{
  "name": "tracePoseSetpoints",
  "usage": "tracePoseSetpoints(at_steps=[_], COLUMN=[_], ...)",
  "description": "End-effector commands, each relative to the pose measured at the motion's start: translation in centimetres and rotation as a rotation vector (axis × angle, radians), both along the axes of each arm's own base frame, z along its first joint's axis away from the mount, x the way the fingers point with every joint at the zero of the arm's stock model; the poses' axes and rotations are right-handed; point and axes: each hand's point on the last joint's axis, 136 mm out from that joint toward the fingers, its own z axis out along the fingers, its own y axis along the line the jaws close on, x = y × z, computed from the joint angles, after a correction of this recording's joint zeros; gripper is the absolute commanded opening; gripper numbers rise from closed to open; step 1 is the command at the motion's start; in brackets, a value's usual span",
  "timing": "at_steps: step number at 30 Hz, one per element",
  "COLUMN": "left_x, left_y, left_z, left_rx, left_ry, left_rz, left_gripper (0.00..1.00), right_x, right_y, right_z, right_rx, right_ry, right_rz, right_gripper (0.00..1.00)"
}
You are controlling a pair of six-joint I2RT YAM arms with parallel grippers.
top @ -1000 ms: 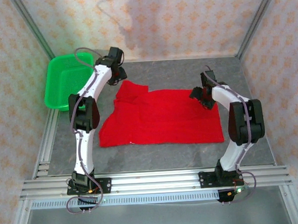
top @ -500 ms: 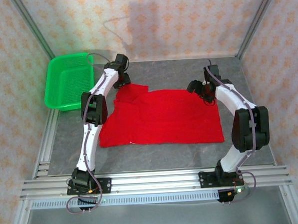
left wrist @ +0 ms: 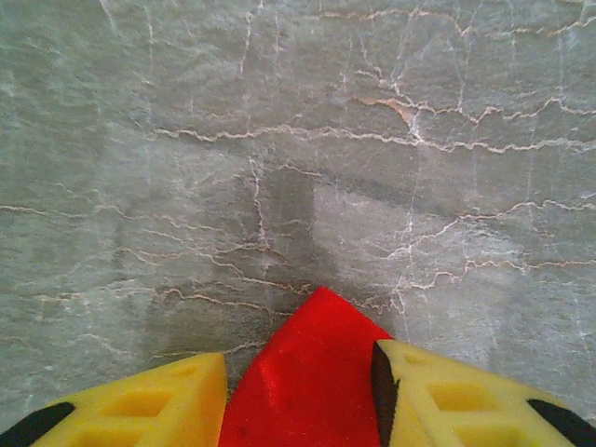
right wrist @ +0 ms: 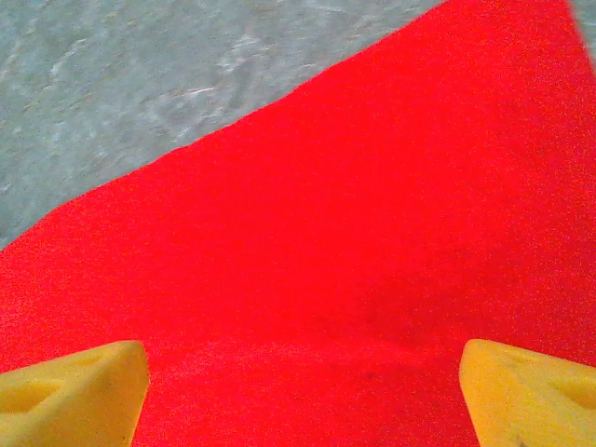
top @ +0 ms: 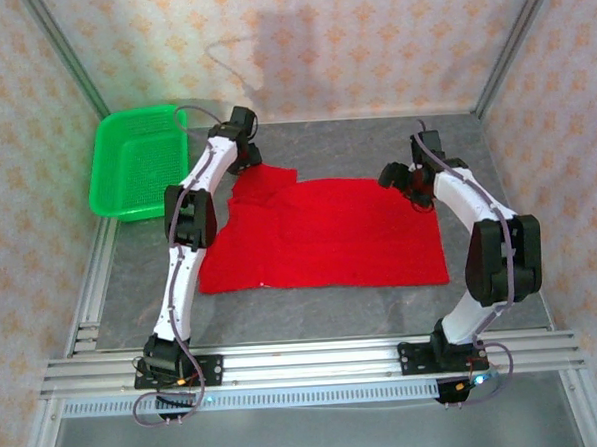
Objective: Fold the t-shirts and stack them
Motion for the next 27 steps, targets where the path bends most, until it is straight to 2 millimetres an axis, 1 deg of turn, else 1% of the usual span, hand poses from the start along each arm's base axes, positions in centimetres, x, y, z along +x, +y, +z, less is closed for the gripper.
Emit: tracePoseSetpoints(at_steps=[1, 4, 6, 8, 10, 14, 18, 23, 25, 27], left_x=[0.2, 0.0, -0.1, -0.1, -0.1, -0.3, -0.5, -0.5, -0.4, -0.3], left_y=[-0.9, -1.3, -1.0, -0.2, 0.3, 0.7, 0.6, 0.5, 0.3, 0.2], left_z=[-0.8, -0.7, -0.1, 0.7, 2.0, 4.8, 6.7, 8.1, 8.3, 8.1], left_rx=[-0.058, -0.071, -0.064, -0.064, -0.079, -0.078, -0.086, -0.089, -0.097, -0.104], left_ry=[0.008, 0.012, 0.009, 0.001, -0.023, -0.081, -0.107, -0.132, -0.138, -0.134], left_rz=[-0.041, -0.059, -0.057, -0.035, -0.018, -0.026, -0.041, -0.050, -0.054, -0.054], left_gripper=[0.34, 0.18, 0.09, 0.00, 0.00, 0.00, 0.00, 0.00, 0.00, 0.00], right_x=[-0.3, 0.8, 1.4, 2.1, 2.9, 5.0, 7.0, 8.8, 9.0, 9.1], right_y=[-3.8, -5.4, -6.4, -7.5, -8.0, -8.7, -8.9, -9.2, -9.4, -9.4], right_z=[-0.7, -0.8, -1.2, -1.9, -2.7, -3.7, -4.2, -5.6, -6.3, -6.7], right_rx=[-0.069, -0.085, -0.107, -0.121, -0.111, -0.100, -0.096, -0.112, -0.126, -0.131], right_ry=[0.040, 0.023, 0.033, 0.052, 0.054, 0.037, 0.022, 0.036, 0.064, 0.077], right_rz=[-0.119, -0.151, -0.166, -0.183, -0.191, -0.195, -0.192, -0.178, -0.167, -0.159], right_gripper=[0.87, 0.87, 0.86, 0.86, 0.85, 0.83, 0.81, 0.76, 0.75, 0.75])
